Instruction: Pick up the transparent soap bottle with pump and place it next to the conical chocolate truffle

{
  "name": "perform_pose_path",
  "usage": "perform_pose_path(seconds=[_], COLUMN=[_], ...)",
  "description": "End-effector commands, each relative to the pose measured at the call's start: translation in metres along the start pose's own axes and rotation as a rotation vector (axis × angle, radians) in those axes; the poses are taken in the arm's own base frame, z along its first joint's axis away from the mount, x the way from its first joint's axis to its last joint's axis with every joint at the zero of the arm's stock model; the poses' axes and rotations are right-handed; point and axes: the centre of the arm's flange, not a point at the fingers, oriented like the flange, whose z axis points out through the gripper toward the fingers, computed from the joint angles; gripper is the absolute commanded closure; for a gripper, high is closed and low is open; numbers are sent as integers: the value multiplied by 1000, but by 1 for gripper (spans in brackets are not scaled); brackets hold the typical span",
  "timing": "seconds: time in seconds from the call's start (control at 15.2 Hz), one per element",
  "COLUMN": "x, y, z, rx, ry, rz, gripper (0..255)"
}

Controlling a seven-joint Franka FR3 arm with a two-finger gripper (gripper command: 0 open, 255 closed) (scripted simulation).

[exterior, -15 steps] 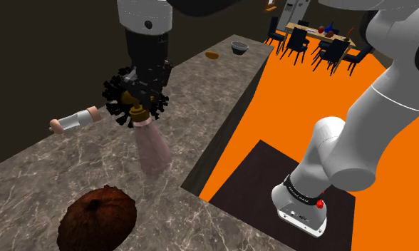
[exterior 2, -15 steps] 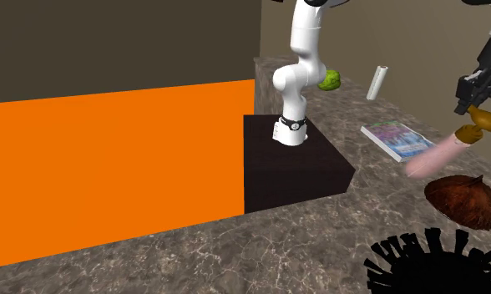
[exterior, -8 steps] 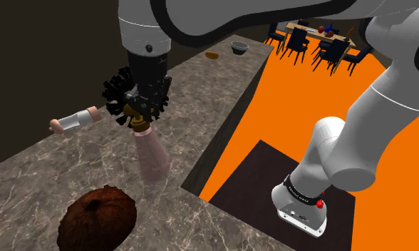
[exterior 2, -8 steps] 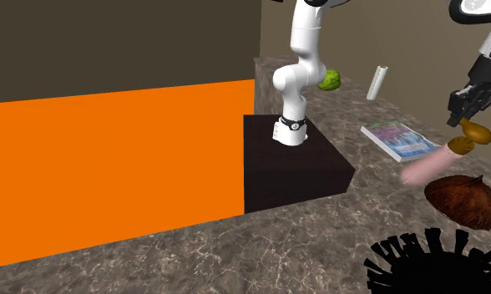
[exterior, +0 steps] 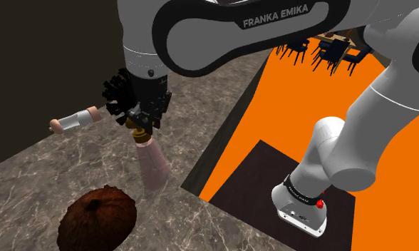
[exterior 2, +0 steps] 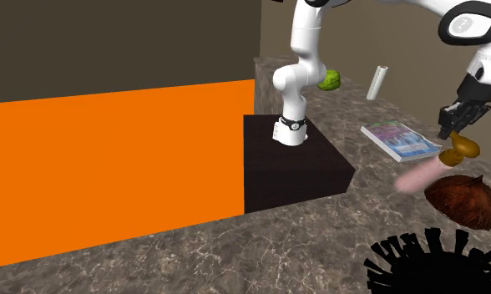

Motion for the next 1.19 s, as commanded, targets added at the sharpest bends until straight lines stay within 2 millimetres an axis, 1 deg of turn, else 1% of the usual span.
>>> perform_pose_path(seconds=[0.0,0.2,0.73,0.79,1.12], x=[0,0,0,0,0], y=[1,1,1,1,1], z=[10,23,23,23,23], rx=[1,1,1,1,1], ry=[1,1,1,1,1], rz=[0,0,0,0,0], gripper=[255,255,255,0,0])
